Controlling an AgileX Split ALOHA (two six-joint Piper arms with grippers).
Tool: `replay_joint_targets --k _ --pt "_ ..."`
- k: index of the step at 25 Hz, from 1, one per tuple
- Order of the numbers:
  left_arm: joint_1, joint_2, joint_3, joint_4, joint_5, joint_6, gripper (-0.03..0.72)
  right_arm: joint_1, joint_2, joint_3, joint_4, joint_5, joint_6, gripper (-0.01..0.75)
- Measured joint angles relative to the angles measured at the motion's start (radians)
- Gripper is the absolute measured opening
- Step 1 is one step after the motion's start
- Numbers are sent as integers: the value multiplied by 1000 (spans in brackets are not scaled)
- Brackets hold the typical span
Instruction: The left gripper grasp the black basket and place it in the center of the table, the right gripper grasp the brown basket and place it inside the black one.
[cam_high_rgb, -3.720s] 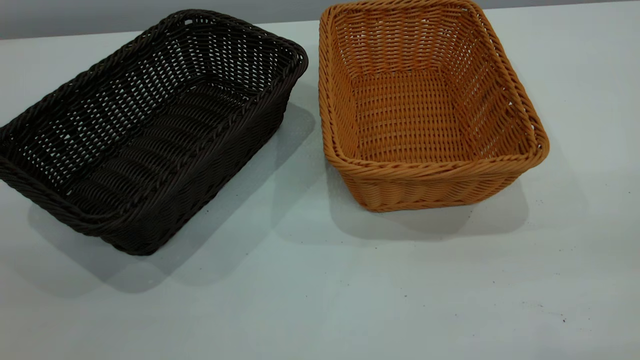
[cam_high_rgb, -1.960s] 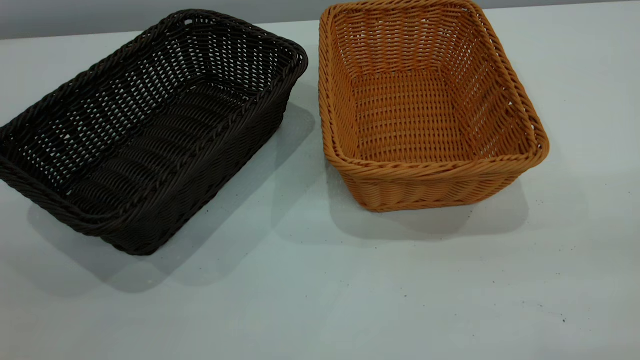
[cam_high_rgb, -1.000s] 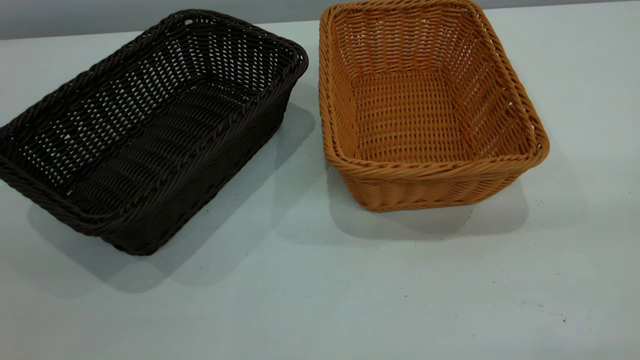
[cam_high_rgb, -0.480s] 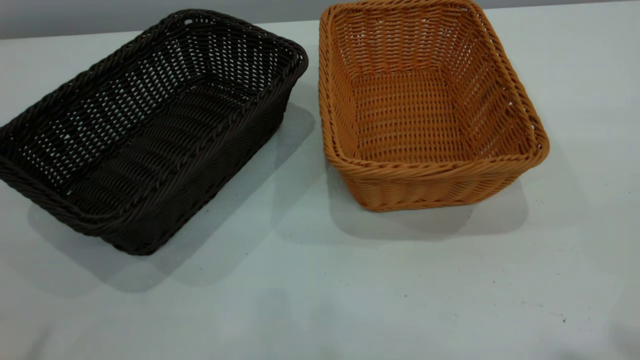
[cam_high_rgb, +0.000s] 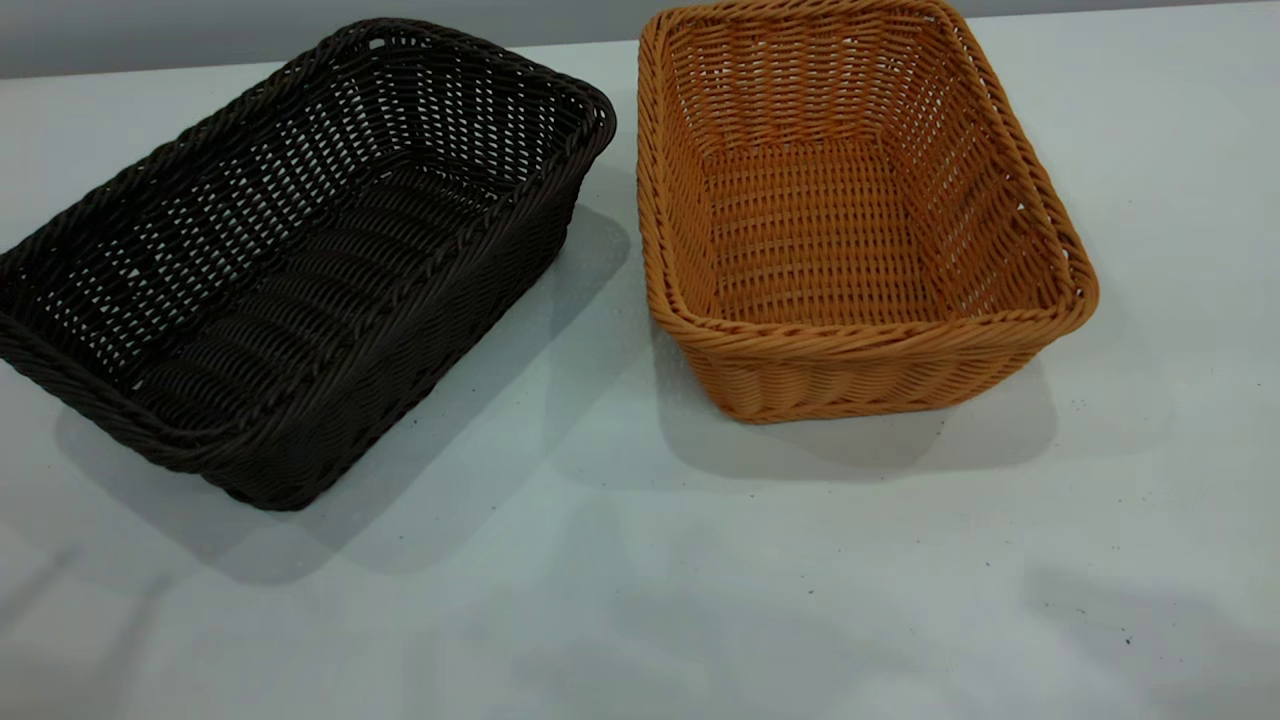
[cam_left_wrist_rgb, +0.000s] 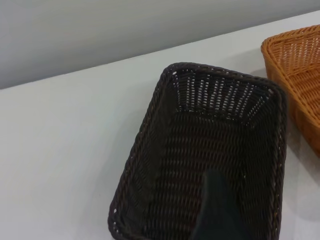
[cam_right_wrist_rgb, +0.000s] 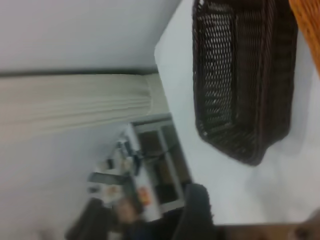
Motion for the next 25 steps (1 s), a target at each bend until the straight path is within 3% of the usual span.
replay_joint_targets --k 8,14,19,25 --pt "-1 44 1 3 -1 0 418 232 255 0 70 -196 221 539" --pt "-1 44 1 6 -1 0 418 374 471 0 191 -324 223 539" --pt "-1 44 2 6 2 0 418 439 624 -1 326 -330 127 539" --pt "-1 43 2 6 4 0 418 443 778 -9 464 -322 -35 539"
